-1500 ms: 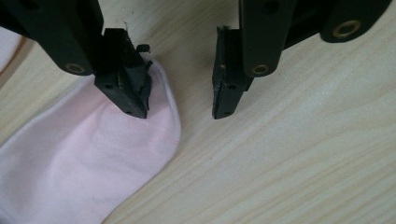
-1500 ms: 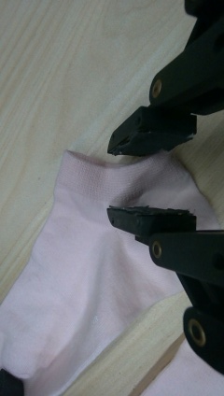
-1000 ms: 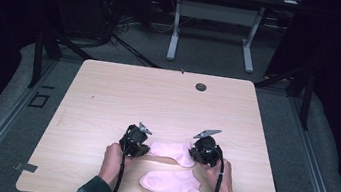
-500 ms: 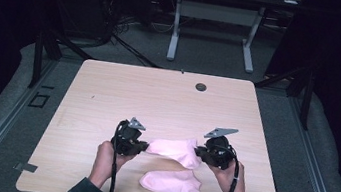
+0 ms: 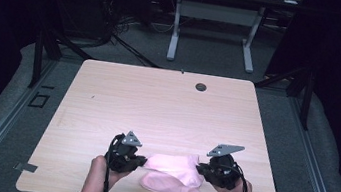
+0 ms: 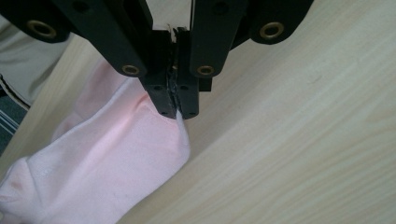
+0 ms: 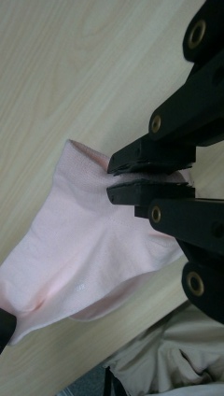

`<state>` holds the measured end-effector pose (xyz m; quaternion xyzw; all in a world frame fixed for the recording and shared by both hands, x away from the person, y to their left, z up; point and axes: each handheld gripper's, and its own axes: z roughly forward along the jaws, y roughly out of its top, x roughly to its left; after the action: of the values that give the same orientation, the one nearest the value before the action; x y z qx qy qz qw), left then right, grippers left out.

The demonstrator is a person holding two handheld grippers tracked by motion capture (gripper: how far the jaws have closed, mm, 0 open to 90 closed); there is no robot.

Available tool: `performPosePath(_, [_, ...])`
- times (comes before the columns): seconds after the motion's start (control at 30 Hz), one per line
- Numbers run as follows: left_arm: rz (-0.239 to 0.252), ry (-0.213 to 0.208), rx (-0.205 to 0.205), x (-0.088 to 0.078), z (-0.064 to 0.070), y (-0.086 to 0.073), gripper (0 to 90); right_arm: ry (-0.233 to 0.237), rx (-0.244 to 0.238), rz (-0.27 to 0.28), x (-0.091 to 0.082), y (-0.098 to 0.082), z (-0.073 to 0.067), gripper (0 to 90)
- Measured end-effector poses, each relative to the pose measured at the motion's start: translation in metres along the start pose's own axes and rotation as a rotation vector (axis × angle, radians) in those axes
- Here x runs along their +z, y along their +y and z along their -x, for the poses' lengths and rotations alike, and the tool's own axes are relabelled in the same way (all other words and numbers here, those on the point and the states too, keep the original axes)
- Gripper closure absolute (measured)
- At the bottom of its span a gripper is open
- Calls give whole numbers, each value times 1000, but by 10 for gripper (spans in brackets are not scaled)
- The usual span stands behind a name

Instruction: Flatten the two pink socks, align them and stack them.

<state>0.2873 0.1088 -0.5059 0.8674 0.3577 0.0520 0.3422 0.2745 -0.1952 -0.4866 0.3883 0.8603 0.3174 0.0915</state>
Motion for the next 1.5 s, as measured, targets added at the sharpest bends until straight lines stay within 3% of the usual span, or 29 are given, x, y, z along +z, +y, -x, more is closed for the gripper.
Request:
performPosePath(0.3, [-45,-39,-16,15,7,-23,881,28,23,-54,13,-24,-3,828])
performPosePath(0.4, [-69,-21,-13,22,8,-28,881,28,22,-56,21,-29,-3,825])
performPosePath(0.53, [-84,16,0,28,8,-30,875,-15,-19,-74,36,-33,-5,820])
performPosePath(0.73, [-92,74,18,34,8,-33,817,-44,-43,-81,50,-34,-5,807])
performPosePath(0.8, [-93,102,25,36,10,-34,766,-55,-50,-89,52,-35,-5,776])
performPosePath(0.9, [-75,134,15,34,12,-34,571,-67,-34,-83,50,-36,-5,662])
performPosePath(0.97, [-57,153,12,32,14,-33,444,-46,-7,-56,45,-37,-4,564])
performPosePath(1.07, [-78,159,22,36,17,-32,334,-7,11,-32,39,-38,-7,428])
performPosePath(1.17, [-110,177,45,42,20,-35,283,-11,-16,-69,46,-43,-12,344])
performPosePath(1.3, [-126,199,61,46,20,-38,245,-45,-37,-126,56,-52,-12,322])
performPosePath(1.5, [-128,226,85,48,19,-39,206,-45,-31,-109,55,-57,-10,335])
